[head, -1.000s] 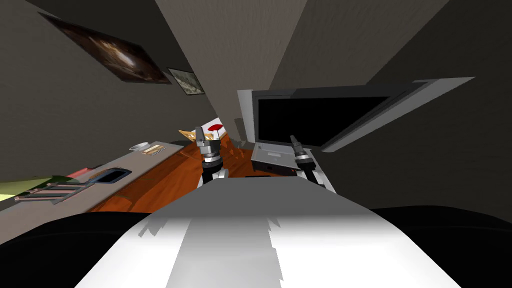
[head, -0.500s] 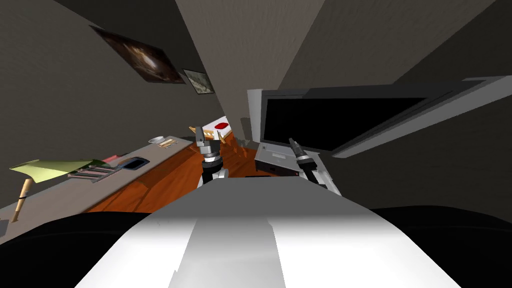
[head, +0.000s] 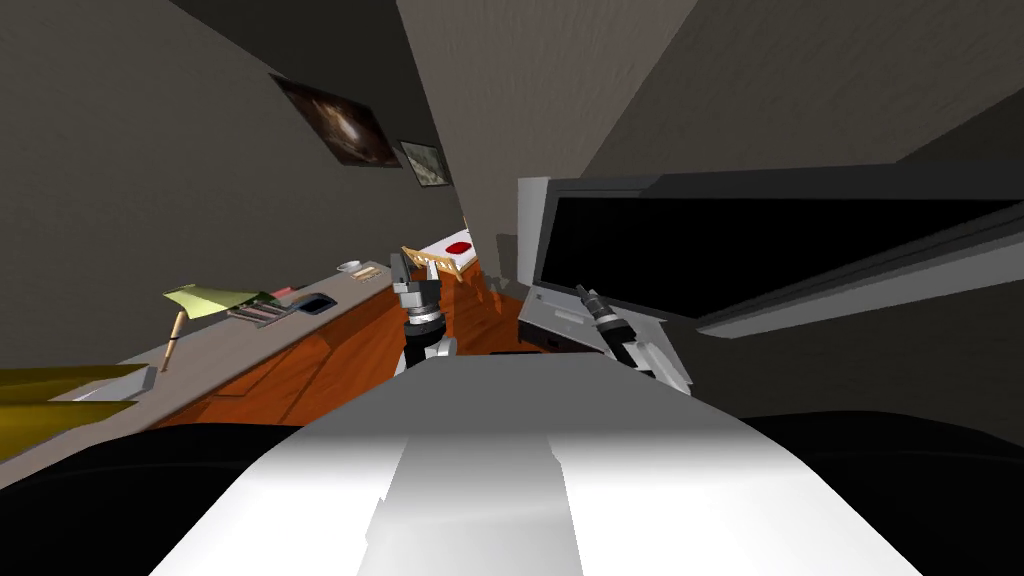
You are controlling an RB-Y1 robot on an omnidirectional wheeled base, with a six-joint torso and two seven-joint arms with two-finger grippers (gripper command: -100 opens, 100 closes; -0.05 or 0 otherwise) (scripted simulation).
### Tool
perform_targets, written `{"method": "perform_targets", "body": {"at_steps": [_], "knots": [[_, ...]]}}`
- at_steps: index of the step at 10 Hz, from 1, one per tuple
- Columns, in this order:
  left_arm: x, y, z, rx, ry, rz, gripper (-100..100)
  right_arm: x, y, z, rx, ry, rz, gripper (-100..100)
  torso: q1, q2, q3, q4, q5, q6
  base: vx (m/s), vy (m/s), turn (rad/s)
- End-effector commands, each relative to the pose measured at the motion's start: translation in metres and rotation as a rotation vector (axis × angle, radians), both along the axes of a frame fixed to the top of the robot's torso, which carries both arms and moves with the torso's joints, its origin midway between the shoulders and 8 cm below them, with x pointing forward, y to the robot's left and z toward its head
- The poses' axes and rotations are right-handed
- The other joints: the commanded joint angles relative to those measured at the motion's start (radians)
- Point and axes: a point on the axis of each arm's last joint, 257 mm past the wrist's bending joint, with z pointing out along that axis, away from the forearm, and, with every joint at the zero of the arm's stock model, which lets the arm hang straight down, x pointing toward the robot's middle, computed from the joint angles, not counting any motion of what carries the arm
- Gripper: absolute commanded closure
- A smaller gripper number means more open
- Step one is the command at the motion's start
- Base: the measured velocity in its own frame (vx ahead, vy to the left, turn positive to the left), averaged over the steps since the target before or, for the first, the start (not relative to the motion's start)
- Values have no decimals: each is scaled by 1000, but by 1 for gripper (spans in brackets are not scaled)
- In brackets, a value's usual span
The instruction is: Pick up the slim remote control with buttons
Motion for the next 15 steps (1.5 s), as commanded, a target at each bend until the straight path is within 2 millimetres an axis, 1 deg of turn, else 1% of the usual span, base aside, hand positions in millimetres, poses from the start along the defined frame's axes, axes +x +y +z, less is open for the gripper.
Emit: {"method": "perform_targets", "body": {"at_steps": [1,2,3,4,5,6,7,8,9,10,11,12,13,14,15], "knots": [[0,0,0,0,0,0,0,0,-4,-12,-48,28,-4,-100,0,0,0,0,0,0,8,24,152],[0,0,0,0,0,0,0,-2,-15,-31,-82,77,-12,-100,-1,0,0,0,0,1,11,38,287],[0,0,0,0,0,0,0,-2,-14,-33,-109,81,-11,-100,0,0,0,0,0,0,12,22,174],[0,0,0,0,0,0,0,-6,-25,-53,-145,134,-17,-100,-1,0,0,0,0,1,12,24,318],[0,0,0,0,0,0,0,-6,-25,-55,-168,138,-16,-100,-1,0,0,0,0,0,15,15,172],[0,0,0,0,0,0,0,-11,-37,-76,-200,192,-19,-100,-2,0,0,0,0,1,18,18,309],[0,0,0,0,0,0,0,-11,-37,-77,-224,196,-18,-100,-2,-1,0,0,0,0,17,9,216],[0,0,0,0,0,0,0,-18,-48,-98,-259,251,-17,-100,-2,0,0,0,0,1,20,15,431],[0,0,0,0,0,0,0,-19,-49,-100,-277,258,-17,-100,-2,-1,0,0,0,0,17,2,135],[0,0,0,0,0,0,0,-27,-61,-123,-306,318,-16,-100,-2,0,0,0,0,2,17,9,311],[0,0,0,0,0,0,0,-28,-61,-124,-327,321,-14,-100,-2,-1,0,0,0,0,17,0,201],[0,0,0,0,0,0,0,-39,-73,-146,-355,384,-11,-100,-2,0,0,0,0,2,16,2,369],[0,0,0,0,0,0,0,-39,-73,-147,-373,386,-8,-100,-3,0,0,0,-1,0,15,-10,160],[0,0,0,0,0,0,0,-52,-86,-170,-397,451,-4,-100,-3,0,0,0,-1,2,12,-8,363],[0,0,0,0,0,0,0,-52,-86,-171,-415,454,0,-100,-3,0,0,0,-1,0,12,-16,158]]}}
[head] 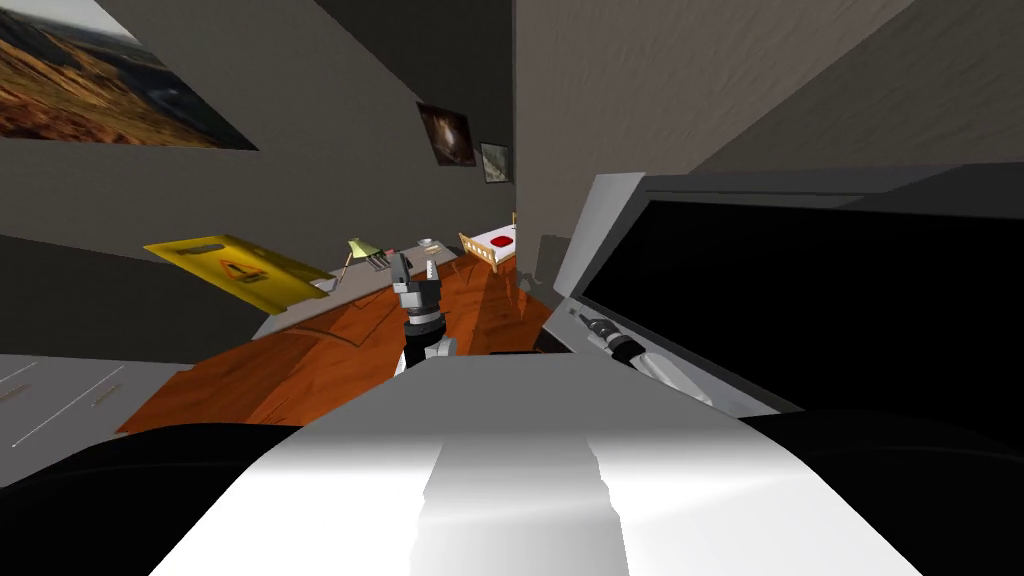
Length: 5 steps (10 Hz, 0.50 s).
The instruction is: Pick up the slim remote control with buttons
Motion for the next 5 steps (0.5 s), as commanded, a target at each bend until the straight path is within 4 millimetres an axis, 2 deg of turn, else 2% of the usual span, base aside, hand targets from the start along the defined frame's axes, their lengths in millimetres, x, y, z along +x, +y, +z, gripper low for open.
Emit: {"method": "perform_targets", "body": {"at_steps": [1,2,3,4,5], "knots": [[0,0,0,0,0,0,0,-16,-14,-25,-37,78,1,-100,0,0,0,0,0,0,12,-6,370],[0,0,0,0,0,0,0,-17,-15,-26,-50,82,6,-100,0,0,0,0,0,-1,10,-15,199],[0,0,0,0,0,0,0,-32,-24,-44,-75,143,14,-100,0,0,0,0,0,0,9,-15,337],[0,0,0,0,0,0,0,-35,-27,-49,-83,154,11,-100,0,0,0,0,0,-1,6,-23,167],[0,0,0,0,0,0,0,-52,-37,-67,-110,219,22,-100,0,0,0,0,0,0,-1,-24,328]]}}
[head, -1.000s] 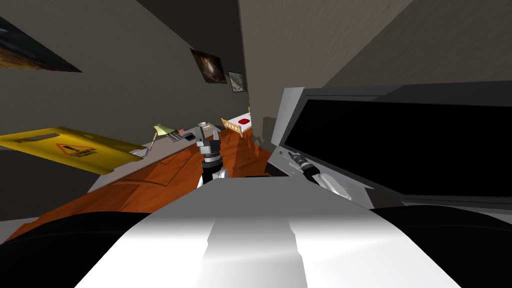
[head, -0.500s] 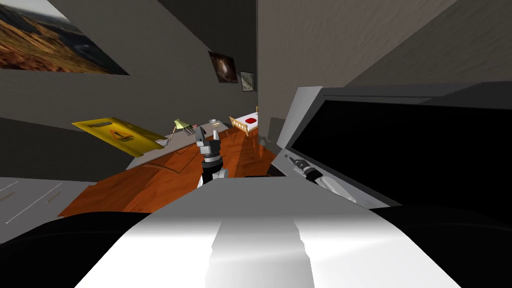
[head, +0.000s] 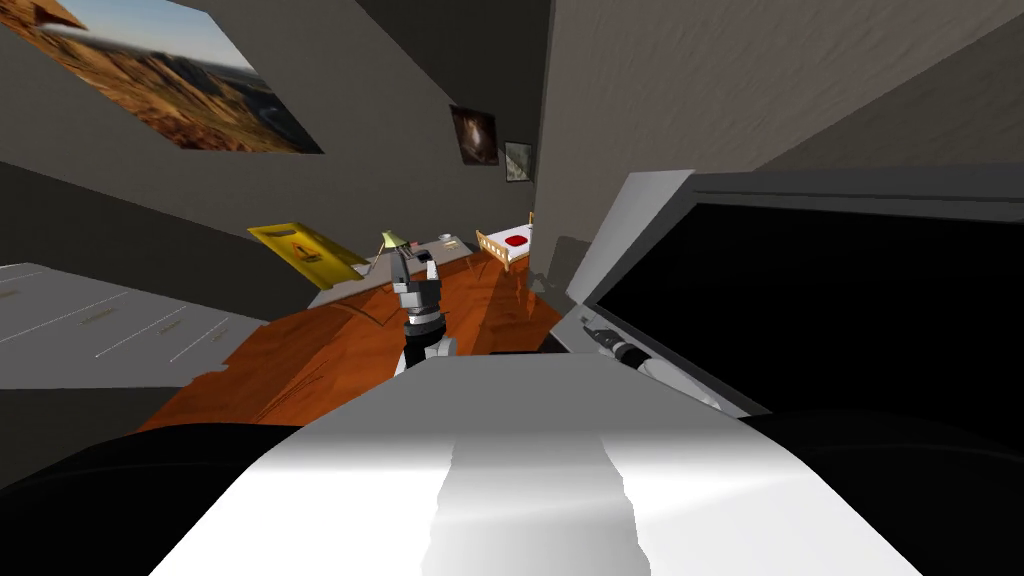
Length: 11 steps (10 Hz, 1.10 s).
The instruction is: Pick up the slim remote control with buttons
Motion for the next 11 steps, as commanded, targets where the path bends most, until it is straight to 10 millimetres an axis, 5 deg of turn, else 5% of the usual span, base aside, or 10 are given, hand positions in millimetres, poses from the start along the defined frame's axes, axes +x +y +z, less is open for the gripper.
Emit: {"method": "perform_targets", "body": {"at_steps": [1,4,6,9,10,11], "knots": [[0,0,0,0,0,0,0,-13,-9,-15,-11,42,-5,-100,0,0,0,0,0,0,-1,-29,198],[0,0,0,0,0,0,0,-60,-31,-56,-54,195,2,-100,-1,0,0,0,0,0,-3,-40,310],[0,0,0,0,0,0,0,-112,-48,-89,-77,344,10,-100,-1,0,0,0,0,1,-6,-52,381],[0,0,0,0,0,0,0,-146,-59,-106,-84,429,3,-100,-1,1,1,0,0,1,-18,-46,231],[0,0,0,0,0,0,0,-176,-66,-119,-85,505,2,-100,-1,0,0,0,0,2,-12,-40,236],[0,0,0,0,0,0,0,-177,-66,-120,-93,507,9,-100,-1,0,0,0,0,1,-16,-41,134]]}}
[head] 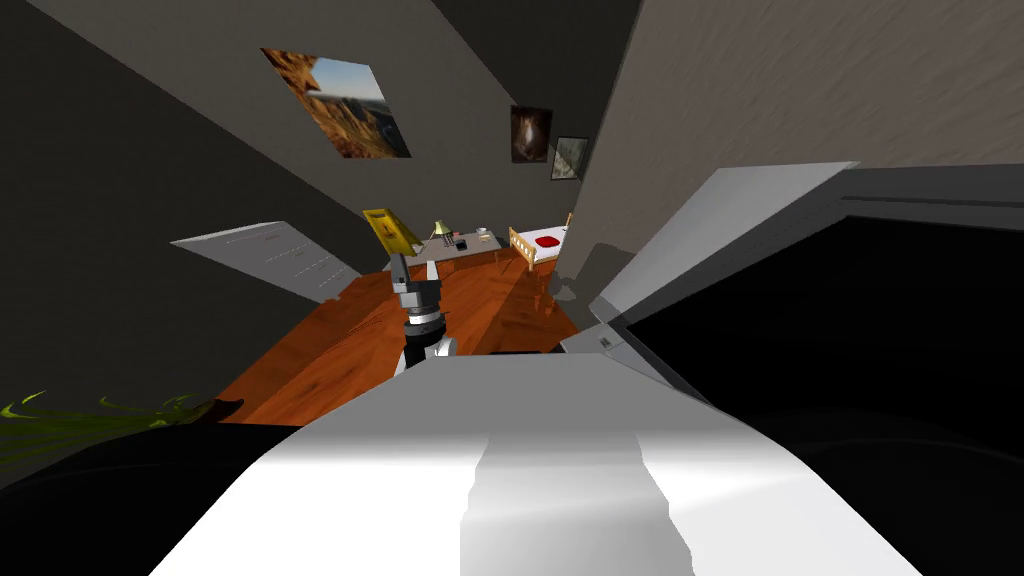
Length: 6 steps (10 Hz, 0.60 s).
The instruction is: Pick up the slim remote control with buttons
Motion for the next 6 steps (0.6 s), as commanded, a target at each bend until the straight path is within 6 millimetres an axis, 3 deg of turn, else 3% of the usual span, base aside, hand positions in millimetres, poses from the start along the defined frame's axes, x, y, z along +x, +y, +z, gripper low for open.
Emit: {"method": "perform_targets", "body": {"at_steps": [1,2,4,6], "knots": [[0,0,0,0,0,0,0,-1,-4,1,3,11,-13,-100,0,0,0,0,0,0,-11,-20,-14],[0,0,0,0,0,0,0,-33,-10,-10,0,86,-17,-100,1,0,0,0,0,0,-17,-22,228],[0,0,0,0,0,0,0,-33,-10,-10,2,85,-21,-100,1,0,0,0,0,0,-14,-26,78],[0,0,0,0,0,0,0,-92,-16,-26,9,221,-38,-100,1,0,0,0,0,-1,-25,-45,316]]}}
